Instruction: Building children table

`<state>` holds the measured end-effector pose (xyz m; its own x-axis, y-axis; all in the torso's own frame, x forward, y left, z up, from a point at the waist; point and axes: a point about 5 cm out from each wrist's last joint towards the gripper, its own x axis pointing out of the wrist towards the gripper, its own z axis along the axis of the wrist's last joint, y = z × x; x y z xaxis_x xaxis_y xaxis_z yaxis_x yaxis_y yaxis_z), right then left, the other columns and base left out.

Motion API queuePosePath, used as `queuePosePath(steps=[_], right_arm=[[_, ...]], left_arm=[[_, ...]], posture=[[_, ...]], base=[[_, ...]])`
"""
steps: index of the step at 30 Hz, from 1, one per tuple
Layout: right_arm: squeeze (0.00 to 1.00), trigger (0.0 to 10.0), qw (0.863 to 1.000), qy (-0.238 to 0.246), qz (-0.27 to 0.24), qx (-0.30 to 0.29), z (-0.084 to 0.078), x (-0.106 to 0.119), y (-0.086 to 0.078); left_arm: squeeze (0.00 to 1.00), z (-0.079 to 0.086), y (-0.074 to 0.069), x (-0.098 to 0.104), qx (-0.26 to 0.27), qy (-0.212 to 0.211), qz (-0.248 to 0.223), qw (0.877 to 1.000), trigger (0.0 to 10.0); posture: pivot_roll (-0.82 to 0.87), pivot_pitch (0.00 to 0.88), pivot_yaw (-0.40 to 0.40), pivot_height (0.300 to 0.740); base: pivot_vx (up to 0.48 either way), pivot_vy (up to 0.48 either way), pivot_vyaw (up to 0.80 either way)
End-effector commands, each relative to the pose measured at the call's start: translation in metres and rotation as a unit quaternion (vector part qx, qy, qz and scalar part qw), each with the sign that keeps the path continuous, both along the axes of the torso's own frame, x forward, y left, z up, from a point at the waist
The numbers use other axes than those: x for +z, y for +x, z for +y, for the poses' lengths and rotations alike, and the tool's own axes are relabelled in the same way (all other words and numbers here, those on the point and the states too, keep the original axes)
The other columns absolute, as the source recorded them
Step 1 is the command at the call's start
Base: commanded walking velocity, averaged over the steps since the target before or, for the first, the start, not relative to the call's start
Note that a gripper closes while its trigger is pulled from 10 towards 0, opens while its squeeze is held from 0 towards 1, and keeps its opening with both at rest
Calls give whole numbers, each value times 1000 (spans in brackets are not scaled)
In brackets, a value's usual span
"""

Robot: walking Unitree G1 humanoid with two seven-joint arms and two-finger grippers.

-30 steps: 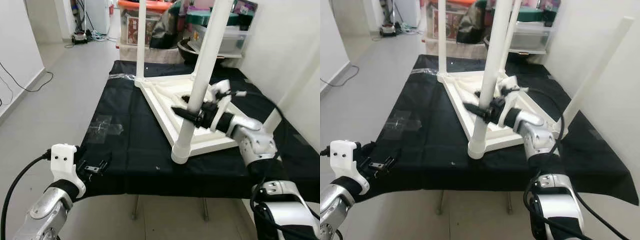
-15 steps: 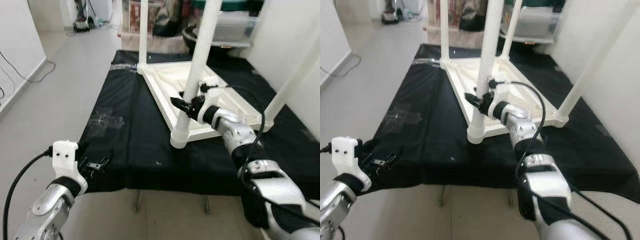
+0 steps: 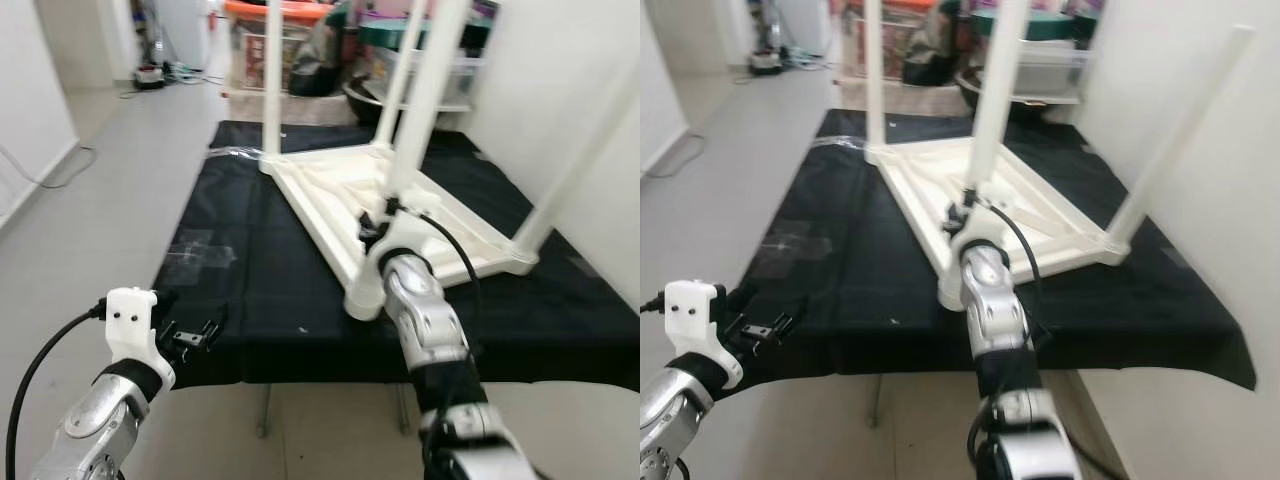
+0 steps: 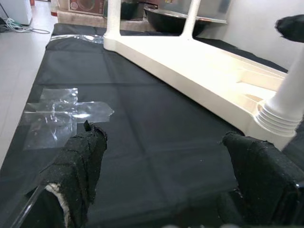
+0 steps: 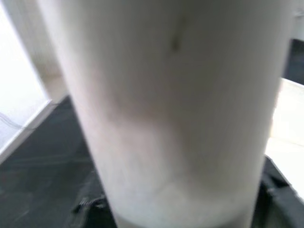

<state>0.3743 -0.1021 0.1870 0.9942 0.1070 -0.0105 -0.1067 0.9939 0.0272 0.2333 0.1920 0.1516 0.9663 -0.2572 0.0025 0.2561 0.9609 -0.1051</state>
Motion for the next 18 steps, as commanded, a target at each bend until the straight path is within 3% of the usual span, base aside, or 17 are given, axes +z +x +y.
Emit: queuePosePath(steps=[1,2,5,6,7,8,9,10,11,12,18], right_arm=[[1000,10000,999,4,-28,30,2,17,3],[1000,10000,998,3,-48,50,1,29,5],[1000,10000,996,2,-58,64,1,35,5],[0,10000,991,21,-75,111,-1,48,6],[0,10000,991,21,-75,111,-1,48,6],[0,10000,969,22,-94,226,-1,55,2],[0,10000,969,22,-94,226,-1,55,2],[0,10000,889,11,-80,451,-5,48,-14],[0,10000,857,4,-61,512,-7,40,-20],[0,10000,843,2,-49,536,-8,35,-22],[0,10000,828,-20,-39,559,-2,24,-24]], left_arm=[[0,-1,0,-5,2,-3,8,1000,10000],[0,-1,0,-5,2,-3,7,1000,10000],[0,-1,0,-5,3,-4,7,1000,10000],[0,-1,0,-5,3,-4,6,1000,10000],[0,-1,0,-5,3,-4,6,1000,10000],[0,-1,1,-5,1,-6,5,1000,10000],[0,-1,1,-5,1,-6,5,1000,10000],[0,-2,2,-4,-4,-8,5,1000,10000],[0,-2,2,-4,-6,-8,6,1000,10000],[0,-2,2,-4,-7,-8,6,1000,10000],[0,-2,2,-4,-8,-8,6,1000,10000]], posture=[[123,0,-129,740],[123,0,-129,740],[123,0,-129,740],[122,0,-130,740],[122,0,-130,740],[116,0,-126,740],[116,0,-126,740],[123,0,-129,740],[123,0,-129,740],[123,0,-129,740],[131,0,-133,740]], base=[[0,0,0],[0,0,0],[0,0,0],[0,0,0],[0,0,0],[0,0,0],[0,0,0],[0,0,0],[0,0,0],[0,0,0],[0,0,0]])
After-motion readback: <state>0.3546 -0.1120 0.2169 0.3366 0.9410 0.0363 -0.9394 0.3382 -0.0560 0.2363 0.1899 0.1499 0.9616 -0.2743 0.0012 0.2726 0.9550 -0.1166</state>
